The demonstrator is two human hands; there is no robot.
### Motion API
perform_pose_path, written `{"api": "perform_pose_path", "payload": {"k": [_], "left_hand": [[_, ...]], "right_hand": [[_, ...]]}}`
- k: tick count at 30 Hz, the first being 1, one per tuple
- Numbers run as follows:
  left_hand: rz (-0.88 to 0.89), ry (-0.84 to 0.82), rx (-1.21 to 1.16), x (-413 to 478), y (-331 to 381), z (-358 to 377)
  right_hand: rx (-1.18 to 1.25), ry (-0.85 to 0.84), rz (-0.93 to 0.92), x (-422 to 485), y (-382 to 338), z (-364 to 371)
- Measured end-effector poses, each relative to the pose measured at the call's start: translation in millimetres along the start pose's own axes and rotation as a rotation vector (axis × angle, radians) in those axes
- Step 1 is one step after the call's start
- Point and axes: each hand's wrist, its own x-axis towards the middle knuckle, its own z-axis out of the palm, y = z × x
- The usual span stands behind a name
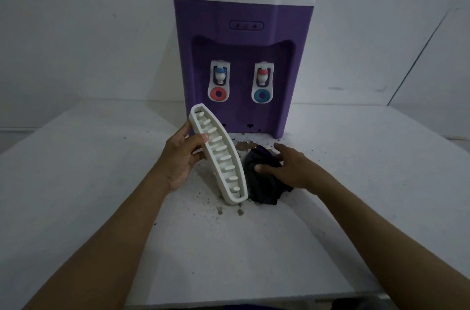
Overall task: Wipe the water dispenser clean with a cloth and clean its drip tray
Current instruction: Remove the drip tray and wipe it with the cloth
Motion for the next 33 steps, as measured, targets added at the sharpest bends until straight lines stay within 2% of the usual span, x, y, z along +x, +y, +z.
{"api": "perform_pose_path", "payload": {"k": [3, 6, 9, 13, 18, 24, 28, 33], "left_hand": [[-0.002, 0.004, 0.012, 1, 2, 2], [-0.005, -0.003, 0.02, 2, 2, 5], [-0.005, -0.005, 0.011, 3, 3, 9], [-0.008, 0.015, -0.018, 5, 3, 20], [-0.054, 0.098, -0.061, 11, -7, 36], [-0.079, 0.127, -0.076, 18, -18, 52], [-0.092, 0.179, -0.12, 18, -26, 63], [-0.116, 0.21, -0.142, 21, -36, 77]], "right_hand": [[-0.025, -0.004, -0.054, 5, -3, 2], [-0.072, 0.075, -0.13, 1, 0, 9], [0.048, 0.153, -0.241, -9, 4, 13], [0.218, 0.313, -0.271, -17, 16, 4], [0.401, 0.498, -0.19, -10, 38, -30], [0.465, 0.601, -0.061, 20, 75, -69], [0.427, 0.606, 0.025, 39, 97, -84], [0.248, 0.467, 0.221, 57, 119, -78]]}}
